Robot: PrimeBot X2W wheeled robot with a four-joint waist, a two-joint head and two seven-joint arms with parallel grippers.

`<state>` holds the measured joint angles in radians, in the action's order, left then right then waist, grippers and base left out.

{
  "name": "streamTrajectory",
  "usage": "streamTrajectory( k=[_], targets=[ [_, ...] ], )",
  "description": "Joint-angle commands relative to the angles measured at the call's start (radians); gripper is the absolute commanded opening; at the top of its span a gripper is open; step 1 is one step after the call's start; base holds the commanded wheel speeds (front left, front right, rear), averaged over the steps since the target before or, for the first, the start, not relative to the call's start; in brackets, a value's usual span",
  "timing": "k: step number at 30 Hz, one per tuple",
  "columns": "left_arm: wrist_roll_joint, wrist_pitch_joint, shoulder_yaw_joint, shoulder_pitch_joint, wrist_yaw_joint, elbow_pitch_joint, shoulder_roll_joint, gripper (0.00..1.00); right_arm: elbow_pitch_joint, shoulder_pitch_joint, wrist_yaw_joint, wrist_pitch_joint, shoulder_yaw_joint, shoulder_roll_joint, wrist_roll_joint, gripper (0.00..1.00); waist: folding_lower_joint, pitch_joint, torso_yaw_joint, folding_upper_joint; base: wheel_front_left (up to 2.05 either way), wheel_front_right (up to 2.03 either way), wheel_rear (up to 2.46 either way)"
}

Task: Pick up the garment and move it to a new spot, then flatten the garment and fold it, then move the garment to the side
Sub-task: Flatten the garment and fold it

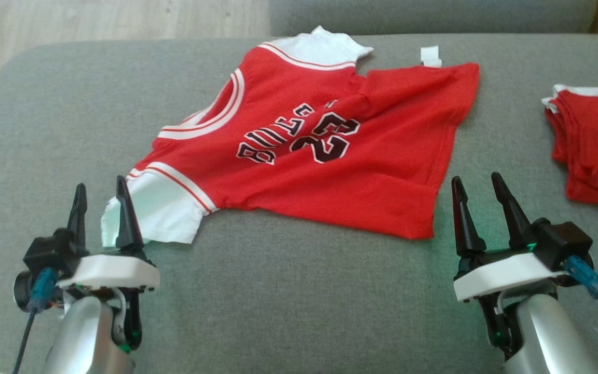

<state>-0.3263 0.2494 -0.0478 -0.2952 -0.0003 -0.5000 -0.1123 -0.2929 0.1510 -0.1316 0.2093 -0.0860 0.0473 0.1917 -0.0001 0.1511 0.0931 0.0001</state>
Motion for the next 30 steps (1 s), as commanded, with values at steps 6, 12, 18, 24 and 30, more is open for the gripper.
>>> streamTrajectory(
  k=[6, 12, 18, 24, 30],
  targets=[
    [0.035, 0.012, 0.004, 0.081, -0.002, 0.185, 0.018, 1.00, 0.011, -0.023, 0.001, 0.000, -0.026, 0.003, -0.001, 1.00, 0.0001, -0.046, 0.030, -0.0001, 0.00, 0.00, 0.00],
    [0.048, 0.012, -0.027, 0.157, -0.003, 0.240, 0.038, 1.00, -0.009, -0.047, 0.001, 0.003, -0.041, 0.003, 0.013, 1.00, 0.0001, -0.065, 0.034, -0.0001, 0.00, 0.00, 0.00],
    [0.059, 0.012, -0.059, 0.174, -0.006, 0.251, 0.049, 1.00, -0.060, -0.066, 0.001, -0.024, -0.037, 0.003, 0.011, 1.00, 0.0001, -0.073, 0.050, -0.0001, 0.00, 0.00, 0.00],
    [0.061, 0.012, -0.063, 0.171, -0.012, 0.249, 0.052, 1.00, -0.141, -0.058, 0.001, -0.075, -0.049, 0.003, 0.064, 1.00, 0.0001, -0.063, 0.069, -0.0001, 0.00, 0.00, 0.00],
    [0.061, 0.012, -0.070, 0.159, -0.015, 0.246, 0.055, 1.00, -0.213, -0.018, 0.001, -0.092, -0.061, 0.003, 0.083, 1.00, 0.0001, -0.037, 0.090, -0.0001, 0.00, 0.00, 0.00]
  ],
)
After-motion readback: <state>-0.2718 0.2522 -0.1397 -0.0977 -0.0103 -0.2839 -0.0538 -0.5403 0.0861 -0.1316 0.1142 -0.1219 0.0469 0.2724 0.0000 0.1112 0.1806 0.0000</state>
